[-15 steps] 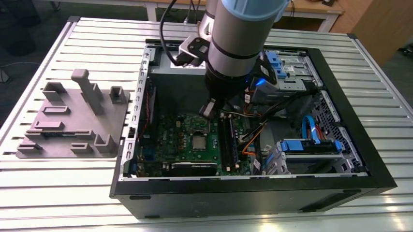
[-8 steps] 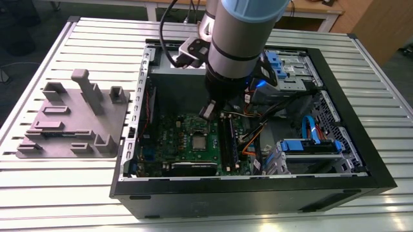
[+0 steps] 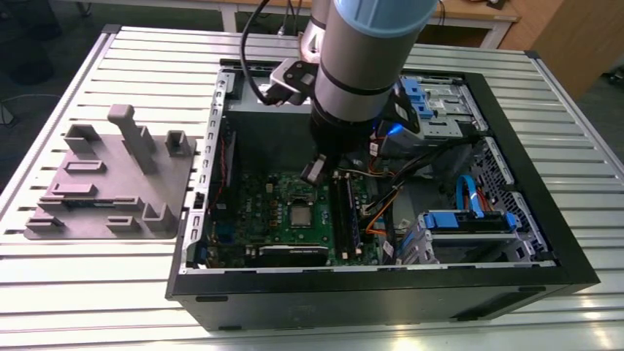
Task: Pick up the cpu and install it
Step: 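Close the cpu cover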
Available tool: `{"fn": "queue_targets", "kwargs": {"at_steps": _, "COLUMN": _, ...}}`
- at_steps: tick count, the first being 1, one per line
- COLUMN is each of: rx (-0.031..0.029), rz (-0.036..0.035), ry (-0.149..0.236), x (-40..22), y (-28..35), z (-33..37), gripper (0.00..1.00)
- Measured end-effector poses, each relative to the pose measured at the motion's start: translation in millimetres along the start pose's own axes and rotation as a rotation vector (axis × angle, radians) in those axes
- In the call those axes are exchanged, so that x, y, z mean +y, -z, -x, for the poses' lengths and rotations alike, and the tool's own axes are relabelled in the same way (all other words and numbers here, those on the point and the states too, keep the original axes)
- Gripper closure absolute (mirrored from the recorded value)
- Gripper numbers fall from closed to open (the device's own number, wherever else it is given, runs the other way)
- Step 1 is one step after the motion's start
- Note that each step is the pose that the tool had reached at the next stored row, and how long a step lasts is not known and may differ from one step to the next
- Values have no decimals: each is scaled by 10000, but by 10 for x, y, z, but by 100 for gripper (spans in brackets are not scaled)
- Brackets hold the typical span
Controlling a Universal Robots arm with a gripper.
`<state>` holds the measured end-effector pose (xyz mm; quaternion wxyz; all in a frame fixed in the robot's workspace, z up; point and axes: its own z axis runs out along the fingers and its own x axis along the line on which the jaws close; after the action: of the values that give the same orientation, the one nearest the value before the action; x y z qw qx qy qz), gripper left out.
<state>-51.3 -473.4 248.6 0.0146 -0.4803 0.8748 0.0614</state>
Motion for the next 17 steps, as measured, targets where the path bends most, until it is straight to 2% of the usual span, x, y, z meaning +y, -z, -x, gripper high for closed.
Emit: {"fn": "queue_targets", "kwargs": {"at_steps": 17, "rx": 39, "rz": -24, "ry": -1, "x": -38, "y": 9, "z": -61, "gripper": 90}}
